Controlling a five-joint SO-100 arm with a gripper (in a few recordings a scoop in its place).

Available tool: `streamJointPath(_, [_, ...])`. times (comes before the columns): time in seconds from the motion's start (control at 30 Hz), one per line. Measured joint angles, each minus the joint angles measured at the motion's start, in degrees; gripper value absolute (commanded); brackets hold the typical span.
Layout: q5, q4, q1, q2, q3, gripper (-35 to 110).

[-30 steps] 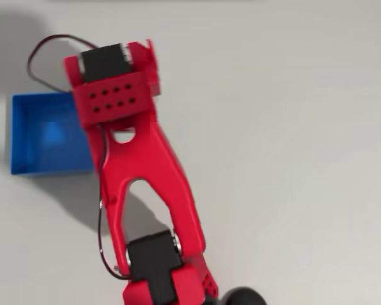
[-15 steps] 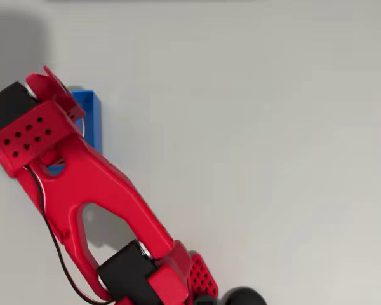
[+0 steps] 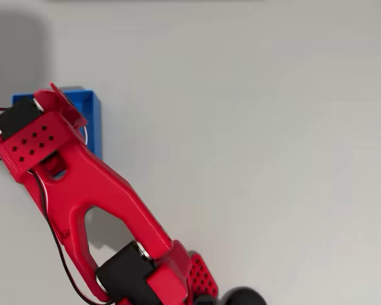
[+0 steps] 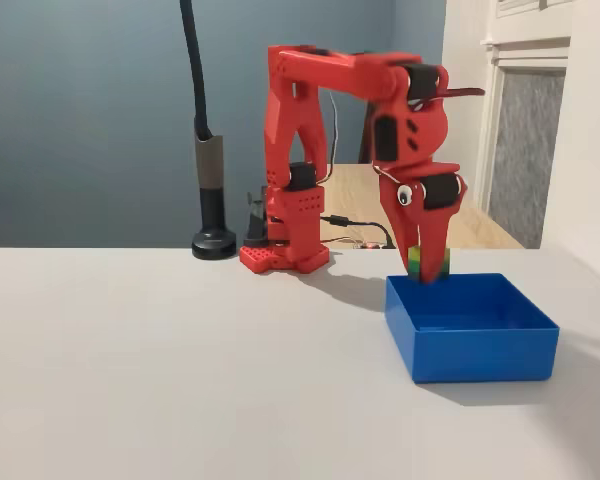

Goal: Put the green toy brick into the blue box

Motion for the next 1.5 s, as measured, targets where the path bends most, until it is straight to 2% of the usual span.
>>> streamJointPath(0.1, [-0.7, -1.32, 0.0, 0.0, 1.05, 4])
streamJointPath(0.27, [-0.79, -4.31, 0.0, 0.09, 2.29, 19])
streamJointPath(0.47, [-0.79, -5.19, 0.0, 0.26, 2.29, 24])
streamJointPath(0.57, [-0.79, -5.19, 0.0, 0.26, 2.29, 21])
streamJointPath(0.7, [-0.79, -4.83, 0.0, 0.26, 2.29, 7])
streamJointPath(0.87, [-0.79, -3.6, 1.49, 0.26, 2.29, 0])
streamJointPath(1.1, [1.05, 2.9, 1.76, 0.26, -1.23, 0])
streamJointPath(1.5, [2.11, 9.05, 10.81, 0.26, -4.57, 0])
